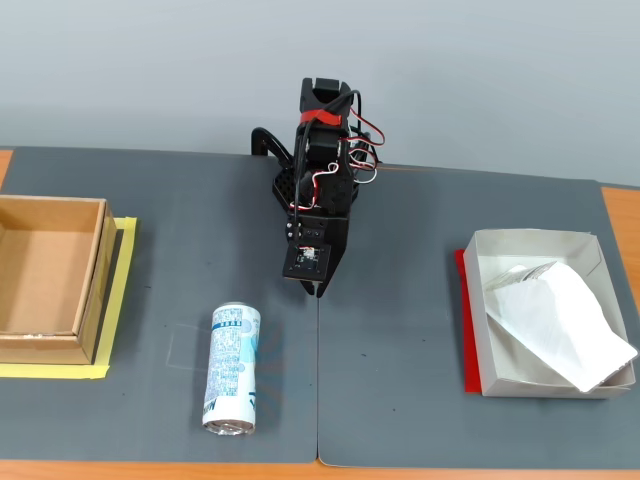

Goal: Pick the sandwich and put it in the gray box

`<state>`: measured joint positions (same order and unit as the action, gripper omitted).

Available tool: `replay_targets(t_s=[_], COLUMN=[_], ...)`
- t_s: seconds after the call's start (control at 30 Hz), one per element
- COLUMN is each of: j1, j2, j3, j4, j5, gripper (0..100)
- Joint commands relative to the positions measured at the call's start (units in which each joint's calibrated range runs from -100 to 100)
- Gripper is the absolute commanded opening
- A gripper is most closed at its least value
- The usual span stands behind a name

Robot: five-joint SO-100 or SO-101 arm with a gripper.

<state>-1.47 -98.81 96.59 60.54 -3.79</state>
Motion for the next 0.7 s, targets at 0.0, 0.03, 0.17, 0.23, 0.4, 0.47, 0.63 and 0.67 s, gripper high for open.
replay_targets(t_s=[0.0,0.03,0.17,0.23,0.4,0.47,0.63,0.67], j1=[0.5,0.5,0.5,0.5,0.5,0.5,0.5,0.5], j2=[-0.5,-0.5,-0.5,-0.5,-0.5,-0.5,-0.5,-0.5], j3=[-0.3,-0.3,-0.3,-0.3,-0.3,-0.3,-0.3,-0.3], j4=[0.3,0.3,0.3,0.3,0.2,0.2,0.2,0.2], j5=[0.2,0.2,0.1,0.1,0.1,0.1,0.1,0.1], gripper=[2,2,2,2,2,2,2,2])
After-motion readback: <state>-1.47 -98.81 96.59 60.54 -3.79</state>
